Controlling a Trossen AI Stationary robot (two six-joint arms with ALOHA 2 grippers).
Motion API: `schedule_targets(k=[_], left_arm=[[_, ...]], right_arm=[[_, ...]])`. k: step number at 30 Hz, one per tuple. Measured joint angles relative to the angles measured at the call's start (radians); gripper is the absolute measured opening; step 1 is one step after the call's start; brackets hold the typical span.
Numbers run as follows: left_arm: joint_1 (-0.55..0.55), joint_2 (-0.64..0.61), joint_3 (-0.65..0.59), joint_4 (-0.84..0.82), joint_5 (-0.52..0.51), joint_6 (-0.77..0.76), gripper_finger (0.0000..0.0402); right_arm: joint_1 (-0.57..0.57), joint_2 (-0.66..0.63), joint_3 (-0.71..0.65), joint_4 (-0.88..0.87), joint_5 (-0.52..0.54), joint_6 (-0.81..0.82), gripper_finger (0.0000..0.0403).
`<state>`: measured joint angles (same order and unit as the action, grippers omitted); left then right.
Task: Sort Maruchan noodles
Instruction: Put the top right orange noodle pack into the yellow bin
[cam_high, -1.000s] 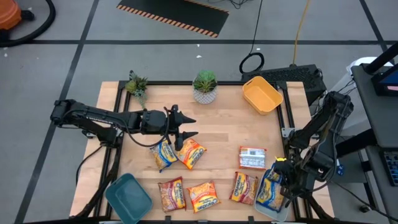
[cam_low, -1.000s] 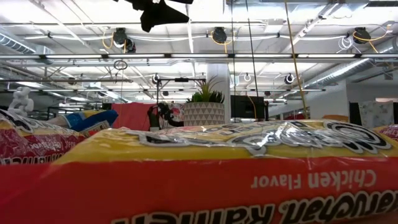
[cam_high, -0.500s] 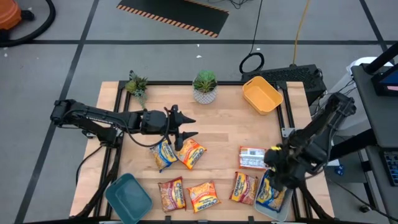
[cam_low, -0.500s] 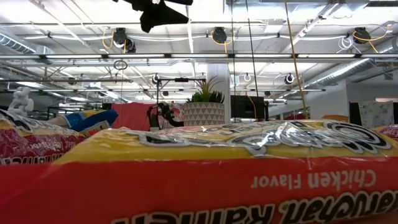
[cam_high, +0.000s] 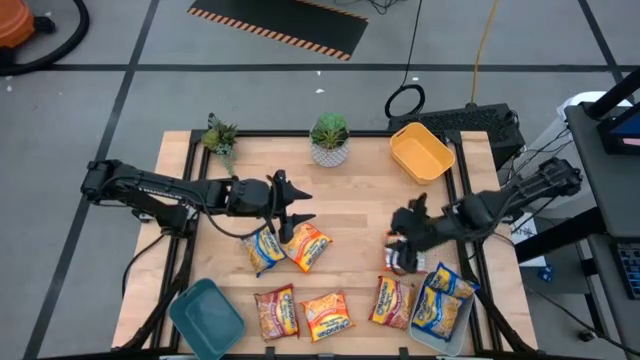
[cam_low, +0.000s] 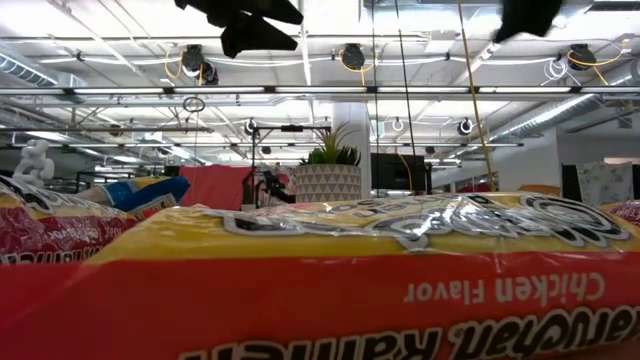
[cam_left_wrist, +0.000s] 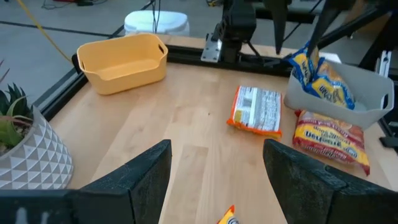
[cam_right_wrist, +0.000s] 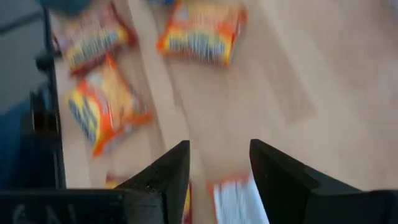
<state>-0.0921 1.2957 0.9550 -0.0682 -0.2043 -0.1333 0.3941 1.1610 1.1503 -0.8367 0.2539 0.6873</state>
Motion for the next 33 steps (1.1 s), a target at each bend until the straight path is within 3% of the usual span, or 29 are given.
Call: schedule_targets(k=[7, 13, 26, 33], left_arm=[[0.0, 0.0, 0.0, -0.059, 0.0, -0.011, 0.0257], [0.0, 0.0, 0.0, -0.087, 0.0, -0.021, 0.0257], [0.005, 0.0, 0.0, -0.141, -0.008, -0.026, 0.0257], [0.003, 0.0, 0.0, -0.177, -0.008, -0.036, 0.0257]], right_arm=[[-0.084, 0.03, -0.072, 0.295, 0.104, -0.326, 0.0161], [-0.147, 0.107, -0.178, 0.542, 0.026, -0.509, 0.0162], [-0.318, 0.383, -0.196, 0.728, -0.217, -0.535, 0.0195], [-0.329, 0.464, -0.196, 0.764, -0.265, -0.535, 0.0216]])
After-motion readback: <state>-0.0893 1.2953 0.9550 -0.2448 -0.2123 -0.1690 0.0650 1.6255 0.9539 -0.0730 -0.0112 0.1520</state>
